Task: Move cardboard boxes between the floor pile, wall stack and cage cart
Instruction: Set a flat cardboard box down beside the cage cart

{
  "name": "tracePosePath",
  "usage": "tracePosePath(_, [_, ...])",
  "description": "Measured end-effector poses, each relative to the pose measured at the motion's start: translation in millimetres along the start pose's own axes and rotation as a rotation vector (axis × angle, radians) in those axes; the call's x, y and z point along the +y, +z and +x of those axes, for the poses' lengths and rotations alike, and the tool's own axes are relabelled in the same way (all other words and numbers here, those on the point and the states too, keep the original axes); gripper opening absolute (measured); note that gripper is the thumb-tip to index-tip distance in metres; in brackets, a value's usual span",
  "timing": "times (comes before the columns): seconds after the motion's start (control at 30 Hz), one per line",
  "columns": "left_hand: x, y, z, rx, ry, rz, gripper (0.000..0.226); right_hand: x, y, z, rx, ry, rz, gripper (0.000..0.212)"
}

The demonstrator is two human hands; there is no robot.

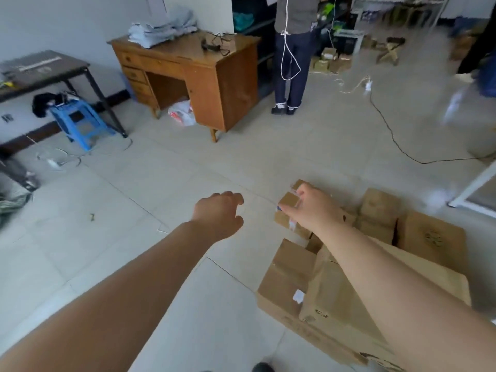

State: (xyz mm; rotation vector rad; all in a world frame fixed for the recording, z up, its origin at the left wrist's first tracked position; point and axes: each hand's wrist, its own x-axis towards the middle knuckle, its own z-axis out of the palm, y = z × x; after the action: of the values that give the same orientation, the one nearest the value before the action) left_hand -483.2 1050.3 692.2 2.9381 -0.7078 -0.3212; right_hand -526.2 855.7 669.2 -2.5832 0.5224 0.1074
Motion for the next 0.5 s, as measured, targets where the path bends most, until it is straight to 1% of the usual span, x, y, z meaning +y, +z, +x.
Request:
tracePosePath(0.13, [-48.1,-13.0,63.4,-0.002,-0.054,-0.055,0.041,-38.7,10.7,74.4,-0.018,-0.014,-0.018,0.057])
tracePosePath(0.23, [-85.8,-19.6,124.4,-0.010,-0.033,-0.041,0.042,-64.7,22.2,134.3,-0.017,0.011,-0.043,0.056])
tracePosePath(0.37, [-136.1,-41.6,216.4,-0.006,0.056,-0.012,0.042,-102.2,32.6,212.9,0.016,0.074,-0.037,0.055])
tracePosePath(0.5, [-161.5,-67.1,311.6,-0.020,0.188,0.026,0.041,-123.6,36.3,274.7,0.069,0.216,-0.017,0.055])
